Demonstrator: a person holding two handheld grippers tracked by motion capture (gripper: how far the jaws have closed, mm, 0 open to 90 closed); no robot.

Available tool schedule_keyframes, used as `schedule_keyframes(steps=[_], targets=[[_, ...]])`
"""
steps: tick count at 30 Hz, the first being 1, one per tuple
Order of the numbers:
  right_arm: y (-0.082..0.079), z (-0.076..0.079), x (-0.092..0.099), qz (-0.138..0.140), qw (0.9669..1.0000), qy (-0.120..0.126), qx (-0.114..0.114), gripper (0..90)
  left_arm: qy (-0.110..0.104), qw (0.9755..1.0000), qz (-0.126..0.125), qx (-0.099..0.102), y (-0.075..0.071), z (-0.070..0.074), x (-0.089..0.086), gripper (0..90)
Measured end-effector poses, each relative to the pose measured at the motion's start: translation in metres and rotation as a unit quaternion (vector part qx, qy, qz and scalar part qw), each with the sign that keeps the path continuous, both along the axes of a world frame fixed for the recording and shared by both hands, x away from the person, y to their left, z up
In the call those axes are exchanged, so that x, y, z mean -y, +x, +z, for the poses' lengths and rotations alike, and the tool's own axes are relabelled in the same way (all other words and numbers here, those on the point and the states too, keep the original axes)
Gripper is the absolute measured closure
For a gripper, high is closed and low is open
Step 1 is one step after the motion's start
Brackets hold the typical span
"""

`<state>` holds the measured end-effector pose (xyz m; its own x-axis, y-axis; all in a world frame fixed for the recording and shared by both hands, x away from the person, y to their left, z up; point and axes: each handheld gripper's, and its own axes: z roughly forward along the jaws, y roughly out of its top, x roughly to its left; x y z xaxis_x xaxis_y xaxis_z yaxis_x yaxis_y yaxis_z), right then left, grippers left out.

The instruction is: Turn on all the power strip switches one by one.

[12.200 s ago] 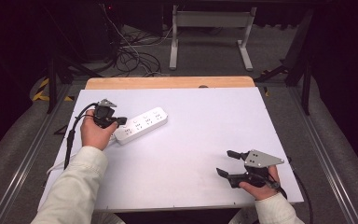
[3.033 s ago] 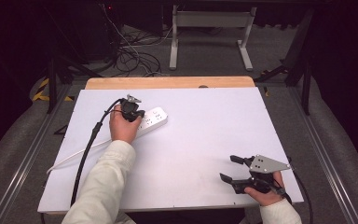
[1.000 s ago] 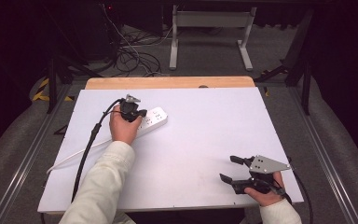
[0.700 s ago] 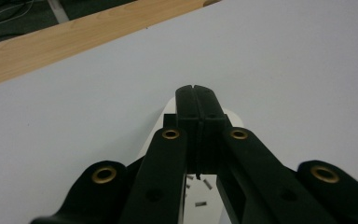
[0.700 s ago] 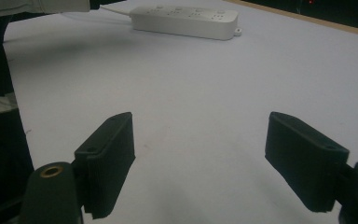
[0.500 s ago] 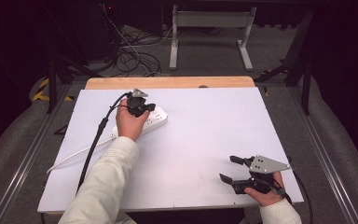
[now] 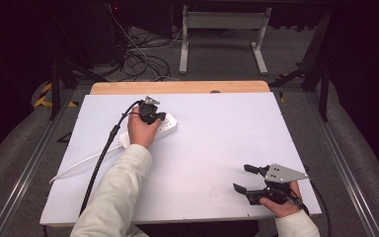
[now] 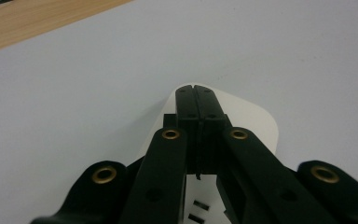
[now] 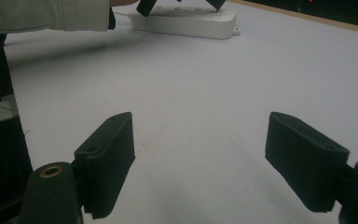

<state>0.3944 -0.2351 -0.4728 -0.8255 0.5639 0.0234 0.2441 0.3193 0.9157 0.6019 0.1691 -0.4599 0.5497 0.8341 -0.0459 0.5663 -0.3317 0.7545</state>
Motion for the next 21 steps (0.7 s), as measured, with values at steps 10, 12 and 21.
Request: schedule_keyframes(steps=[10, 12, 21], targets=[[-0.0006, 0.0001, -0.0006, 0.001, 1.0000, -0.003, 0.002, 24.4, -0.002, 0.9999, 0.006, -0.009, 0.0020, -0.0003, -0.0013, 89.8], [-0.0005, 0.0001, -0.0006, 0.001, 1.0000, -0.003, 0.001, 24.4, 0.003, 1.0000, 0.007, -0.006, 0.0023, -0.0004, -0.0007, 89.8], [-0.0007, -0.0003, -0.0003, 0.002, 1.0000, -0.003, 0.001, 24.4, 0.007, 0.9998, 0.013, -0.012, 0.0033, -0.0010, 0.0004, 89.9]])
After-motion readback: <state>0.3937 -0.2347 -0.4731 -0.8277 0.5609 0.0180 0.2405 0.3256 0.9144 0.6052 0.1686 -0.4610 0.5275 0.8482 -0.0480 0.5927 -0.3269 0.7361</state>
